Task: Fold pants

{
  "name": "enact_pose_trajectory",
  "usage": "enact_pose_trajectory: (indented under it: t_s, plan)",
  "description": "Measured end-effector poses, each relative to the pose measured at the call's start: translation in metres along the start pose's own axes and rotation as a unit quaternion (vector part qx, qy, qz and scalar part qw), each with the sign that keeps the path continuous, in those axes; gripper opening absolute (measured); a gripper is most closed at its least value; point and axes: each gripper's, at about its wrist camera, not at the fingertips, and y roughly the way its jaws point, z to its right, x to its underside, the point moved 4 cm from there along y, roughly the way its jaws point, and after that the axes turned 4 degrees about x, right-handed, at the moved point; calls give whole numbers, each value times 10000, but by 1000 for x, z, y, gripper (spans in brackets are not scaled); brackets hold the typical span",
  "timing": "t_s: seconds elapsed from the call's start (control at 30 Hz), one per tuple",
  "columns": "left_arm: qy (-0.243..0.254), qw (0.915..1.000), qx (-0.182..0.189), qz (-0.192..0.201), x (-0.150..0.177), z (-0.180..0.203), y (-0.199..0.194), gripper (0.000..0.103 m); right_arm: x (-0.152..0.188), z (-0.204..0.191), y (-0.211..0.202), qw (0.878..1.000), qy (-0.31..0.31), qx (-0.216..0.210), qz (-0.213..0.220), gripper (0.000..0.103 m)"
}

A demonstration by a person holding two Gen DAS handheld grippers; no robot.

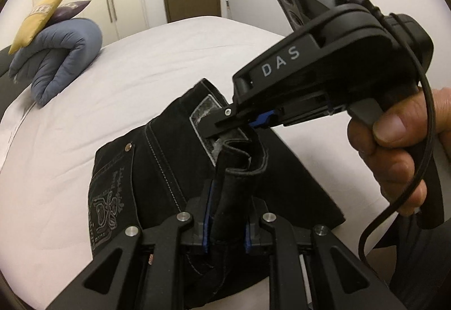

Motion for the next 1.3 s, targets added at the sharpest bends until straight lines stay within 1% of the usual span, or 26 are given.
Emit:
enact_pose_trajectory:
  t_s: [0.07, 0.13, 0.2, 0.37, 0.5, 0.57, 0.67, 0.73, 0.77, 0.8, 0.83, 0.87, 0.9, 0.93, 0.97, 1.07, 1.1, 1.13, 1.2, 1.27, 1.3]
  plan:
    - [89, 9999, 68, 13, -4, 6, 3, 18, 2, 5, -6, 9999, 37, -61, 113, 12]
    - [180, 9997, 134, 16, -10, 12, 7, 18, 5, 19, -15, 9994, 195, -186, 220, 12]
    - [262, 9995, 190, -15, -13, 19, 14, 18, 6, 33, -21, 9989, 314, -224, 284, 12]
    - [364, 9987, 291, -211, -9, 32, 37, 18, 17, 74, -31, 9973, 623, -233, 313, 12]
    - [368, 9981, 333, -353, -6, 32, 55, 19, 23, 100, -23, 9965, 767, -156, 289, 12]
    - [346, 9979, 374, -408, -4, 32, 63, 21, 32, 110, -22, 9963, 811, -84, 273, 12]
    - [284, 9974, 468, -468, 3, 30, 77, 28, 37, 120, -16, 9964, 809, 29, 259, 13]
    - [170, 9973, 572, -426, 8, 27, 82, 37, 41, 128, -10, 9963, 821, 56, 246, 15]
    - [112, 9969, 664, -412, 8, 25, 82, 44, 44, 135, -7, 9960, 860, 35, 248, 15]
    - [51, 9962, 778, -395, 8, 23, 80, 51, 46, 141, -8, 9952, 938, -95, 275, 15]
    - [-8, 9953, 895, -376, 7, 20, 77, 56, 48, 147, -7, 9940, 1024, -256, 300, 17]
    - [-69, 9946, 980, -345, 7, 14, 71, 66, 50, 149, -7, 9928, 1101, -363, 301, 20]
    - [-135, 9943, 1026, -268, 8, 8, 63, 75, 52, 148, -10, 9918, 1170, -421, 290, 21]
    - [-190, 9943, 1033, -188, 8, 1, 56, 78, 53, 149, -14, 9918, 1190, -379, 266, 22]
    - [-261, 9944, 1021, -90, 9, -8, 46, 80, 53, 150, -19, 9924, 1172, -243, 283, 22]
    - [-520, 9942, 934, 95, 12, -39, 22, 80, 53, 147, -47, 9923, 1067, 309, 551, 22]
    - [-627, 9939, 890, 154, 12, -48, 17, 80, 53, 141, -56, 9921, 1037, 304, 635, 22]
    - [-759, 9935, 817, 211, 12, -61, 11, 80, 51, 130, -65, 9926, 946, 212, 735, 22]
    - [-1010, 9930, 568, 233, 14, -92, 8, 80, 51, 102, -74, 9947, 619, 39, 825, 22]
    - [-1299, 9905, 416, 179, 19, -110, 12, 80, 55, 79, -68, 9970, 295, -103, 705, 22]
    - [-1419, 9890, 407, 129, 22, -119, 16, 80, 60, 72, -59, 9981, 156, -126, 576, 22]
